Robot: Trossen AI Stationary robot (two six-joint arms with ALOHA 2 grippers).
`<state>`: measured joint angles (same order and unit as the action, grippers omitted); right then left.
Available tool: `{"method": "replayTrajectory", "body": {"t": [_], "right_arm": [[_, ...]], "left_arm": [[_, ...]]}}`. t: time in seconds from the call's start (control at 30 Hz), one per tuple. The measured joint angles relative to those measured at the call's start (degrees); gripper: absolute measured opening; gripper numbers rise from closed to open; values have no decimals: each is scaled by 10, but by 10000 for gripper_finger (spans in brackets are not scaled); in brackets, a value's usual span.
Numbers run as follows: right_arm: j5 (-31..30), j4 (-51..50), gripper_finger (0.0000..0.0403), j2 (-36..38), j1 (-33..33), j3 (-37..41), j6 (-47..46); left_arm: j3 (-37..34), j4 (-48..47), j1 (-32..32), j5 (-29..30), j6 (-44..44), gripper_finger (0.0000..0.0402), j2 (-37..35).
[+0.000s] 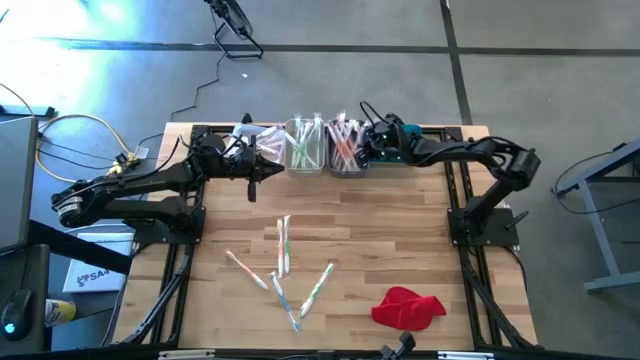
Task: Pick & Place Toothbrushes
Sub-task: Put the orange toothbrush into the dark green bin
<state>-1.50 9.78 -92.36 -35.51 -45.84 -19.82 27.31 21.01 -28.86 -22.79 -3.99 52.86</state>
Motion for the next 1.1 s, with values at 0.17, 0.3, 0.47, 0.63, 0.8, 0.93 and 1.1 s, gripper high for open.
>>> {"method": "replayTrajectory", "body": {"t": [0.17,0.3,0.47,0.63,0.8,0.93,1.1], "right_arm": [[12,9,9,-19,-2,-1,-9],[4,12,13,-20,-2,-1,-10],[-1,15,49,-21,-2,0,-1],[-41,14,101,-21,3,0,14],[-25,11,146,3,3,0,25],[10,0,159,59,3,0,38],[66,-29,149,154,3,0,84]], "left_arm": [[0,0,0,0,1,10,0],[0,0,0,0,1,10,0],[0,-2,0,0,1,10,0],[0,-2,0,0,1,10,0],[0,-12,0,0,1,10,0],[0,-21,0,0,1,10,0],[0,-32,0,4,-2,10,1]]}}
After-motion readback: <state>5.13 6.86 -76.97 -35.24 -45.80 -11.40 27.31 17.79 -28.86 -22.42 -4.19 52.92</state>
